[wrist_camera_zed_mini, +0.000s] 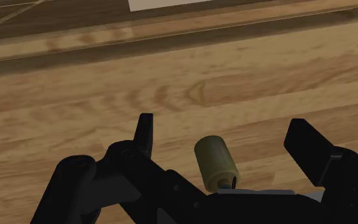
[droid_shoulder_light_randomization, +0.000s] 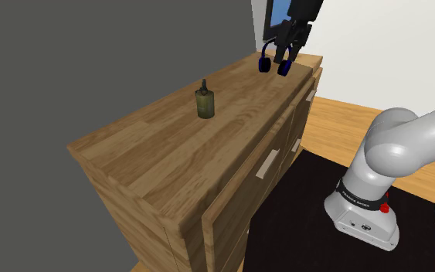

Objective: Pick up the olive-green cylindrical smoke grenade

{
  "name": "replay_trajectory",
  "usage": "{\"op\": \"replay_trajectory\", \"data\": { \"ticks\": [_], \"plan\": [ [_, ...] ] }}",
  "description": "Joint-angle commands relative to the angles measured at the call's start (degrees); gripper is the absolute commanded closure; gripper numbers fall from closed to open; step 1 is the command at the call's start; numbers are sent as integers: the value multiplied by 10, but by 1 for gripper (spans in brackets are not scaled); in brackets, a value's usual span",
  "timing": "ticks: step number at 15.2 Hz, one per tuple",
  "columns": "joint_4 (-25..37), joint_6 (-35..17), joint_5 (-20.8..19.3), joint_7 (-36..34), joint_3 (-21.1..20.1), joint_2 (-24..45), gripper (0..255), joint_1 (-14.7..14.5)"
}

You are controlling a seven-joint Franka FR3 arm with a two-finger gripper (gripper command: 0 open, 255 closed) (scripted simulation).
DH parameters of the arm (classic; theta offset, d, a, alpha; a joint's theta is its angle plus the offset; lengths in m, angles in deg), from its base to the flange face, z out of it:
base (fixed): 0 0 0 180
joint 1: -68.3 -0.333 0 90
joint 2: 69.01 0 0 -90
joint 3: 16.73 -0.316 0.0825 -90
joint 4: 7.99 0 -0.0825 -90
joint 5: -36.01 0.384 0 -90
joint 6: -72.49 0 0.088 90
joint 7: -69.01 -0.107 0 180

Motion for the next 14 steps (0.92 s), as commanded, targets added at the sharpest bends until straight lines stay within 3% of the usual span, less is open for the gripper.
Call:
{"op": "replay_trajectory", "data": {
  "ticks": [1, 14],
  "plan": [
    [0, 0, 0, 0, 0, 0, 0, 0],
    [146, -104, -21, -104, -86, 289, 0, 3]
  ]
}}
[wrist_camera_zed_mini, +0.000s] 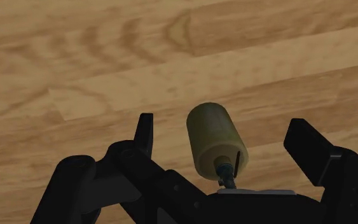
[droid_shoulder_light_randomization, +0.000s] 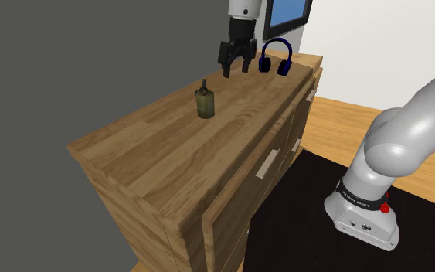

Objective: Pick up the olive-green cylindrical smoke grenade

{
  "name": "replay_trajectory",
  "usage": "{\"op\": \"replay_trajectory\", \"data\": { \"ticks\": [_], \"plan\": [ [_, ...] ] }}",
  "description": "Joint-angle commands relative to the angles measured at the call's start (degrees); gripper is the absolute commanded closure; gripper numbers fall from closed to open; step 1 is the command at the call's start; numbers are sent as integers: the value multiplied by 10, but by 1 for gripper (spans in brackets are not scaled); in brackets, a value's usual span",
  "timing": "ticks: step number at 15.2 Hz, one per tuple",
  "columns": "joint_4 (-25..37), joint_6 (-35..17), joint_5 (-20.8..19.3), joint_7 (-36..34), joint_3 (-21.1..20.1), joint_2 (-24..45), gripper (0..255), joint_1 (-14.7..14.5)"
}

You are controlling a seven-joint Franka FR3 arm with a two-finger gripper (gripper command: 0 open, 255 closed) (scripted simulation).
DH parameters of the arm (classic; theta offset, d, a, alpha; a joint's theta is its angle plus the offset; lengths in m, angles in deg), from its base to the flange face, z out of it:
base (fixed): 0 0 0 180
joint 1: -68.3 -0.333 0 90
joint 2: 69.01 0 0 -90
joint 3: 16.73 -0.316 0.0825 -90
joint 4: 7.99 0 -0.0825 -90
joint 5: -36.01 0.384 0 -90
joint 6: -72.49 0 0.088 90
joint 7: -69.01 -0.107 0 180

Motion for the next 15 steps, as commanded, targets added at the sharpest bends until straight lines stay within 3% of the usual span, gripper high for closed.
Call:
{"op": "replay_trajectory", "data": {
  "ticks": [1, 8, 15],
  "plan": [
    [33, -9, -9, -18, -11, 49, 0, 1],
    [165, -12, -54, -79, -37, 213, 0, -5],
    [115, -65, -55, -80, -37, 216, 0, -6]
  ]
}}
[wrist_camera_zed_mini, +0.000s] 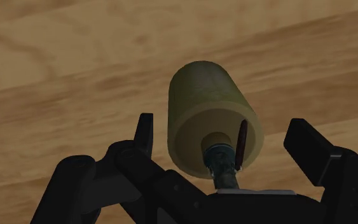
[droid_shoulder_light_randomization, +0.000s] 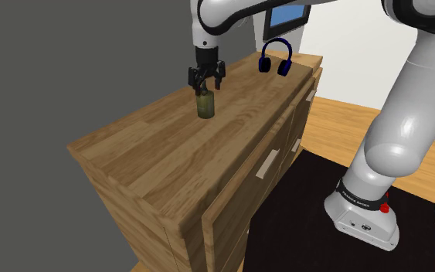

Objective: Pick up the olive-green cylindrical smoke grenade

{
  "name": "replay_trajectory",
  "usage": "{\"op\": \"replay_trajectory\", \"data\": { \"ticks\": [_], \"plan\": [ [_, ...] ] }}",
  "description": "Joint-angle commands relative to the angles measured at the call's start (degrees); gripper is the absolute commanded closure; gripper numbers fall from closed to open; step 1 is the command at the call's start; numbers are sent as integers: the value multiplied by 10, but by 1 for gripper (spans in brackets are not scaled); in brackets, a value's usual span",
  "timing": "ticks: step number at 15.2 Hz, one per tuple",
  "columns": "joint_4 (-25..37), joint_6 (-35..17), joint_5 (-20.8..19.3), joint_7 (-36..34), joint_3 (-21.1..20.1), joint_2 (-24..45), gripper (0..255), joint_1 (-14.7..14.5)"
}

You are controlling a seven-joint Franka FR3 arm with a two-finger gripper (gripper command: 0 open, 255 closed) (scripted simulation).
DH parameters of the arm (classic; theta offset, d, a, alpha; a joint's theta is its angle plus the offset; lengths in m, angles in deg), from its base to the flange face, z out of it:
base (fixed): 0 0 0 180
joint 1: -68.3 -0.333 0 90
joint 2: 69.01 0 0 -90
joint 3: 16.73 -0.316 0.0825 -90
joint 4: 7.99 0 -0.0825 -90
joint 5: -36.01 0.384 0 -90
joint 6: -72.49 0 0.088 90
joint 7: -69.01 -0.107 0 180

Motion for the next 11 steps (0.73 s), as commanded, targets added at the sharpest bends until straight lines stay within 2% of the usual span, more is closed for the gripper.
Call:
{"op": "replay_trajectory", "data": {
  "ticks": [1, 2, 3, 11],
  "plan": [
    [-10, -11, 0, -1, 0, 1, 0, 0],
    [-10, -11, 0, -1, 0, 1, 0, 0],
    [-10, -11, 0, -1, 0, 1, 255, 0],
    [-10, -12, 0, 0, 0, 1, 255, 0]
  ]
}}
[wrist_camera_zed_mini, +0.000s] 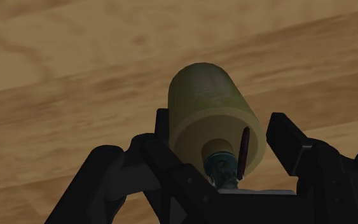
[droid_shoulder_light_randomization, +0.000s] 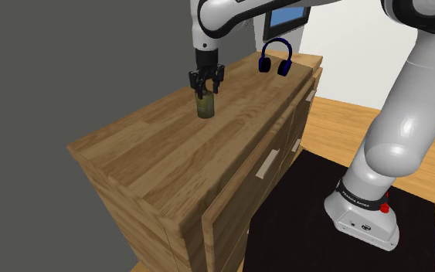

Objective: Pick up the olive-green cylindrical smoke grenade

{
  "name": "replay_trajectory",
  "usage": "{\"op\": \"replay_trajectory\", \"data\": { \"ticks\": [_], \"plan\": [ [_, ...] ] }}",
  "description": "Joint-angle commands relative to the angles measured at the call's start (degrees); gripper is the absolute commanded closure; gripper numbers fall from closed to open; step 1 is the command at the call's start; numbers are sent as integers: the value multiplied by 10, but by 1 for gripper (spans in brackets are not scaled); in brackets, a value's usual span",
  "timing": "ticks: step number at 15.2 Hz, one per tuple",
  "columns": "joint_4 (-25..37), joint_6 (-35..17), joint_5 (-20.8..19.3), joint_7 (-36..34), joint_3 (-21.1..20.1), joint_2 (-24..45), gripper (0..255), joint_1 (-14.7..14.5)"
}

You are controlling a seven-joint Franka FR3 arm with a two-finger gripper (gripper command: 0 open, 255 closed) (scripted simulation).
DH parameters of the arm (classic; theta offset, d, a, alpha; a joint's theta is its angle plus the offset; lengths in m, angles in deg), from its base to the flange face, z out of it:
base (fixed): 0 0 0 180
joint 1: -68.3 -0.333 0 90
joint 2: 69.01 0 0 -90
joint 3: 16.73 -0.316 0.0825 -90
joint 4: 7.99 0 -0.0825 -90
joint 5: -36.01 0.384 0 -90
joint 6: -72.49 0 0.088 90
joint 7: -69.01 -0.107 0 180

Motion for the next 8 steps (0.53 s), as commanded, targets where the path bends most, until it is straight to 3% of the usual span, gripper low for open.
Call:
{"op": "replay_trajectory", "data": {
  "ticks": [1, 8],
  "plan": [
    [-1, 1, 0, 0, 0, 0, 255, 0],
    [49, 54, 1, 1, 0, -3, 255, 0]
  ]
}}
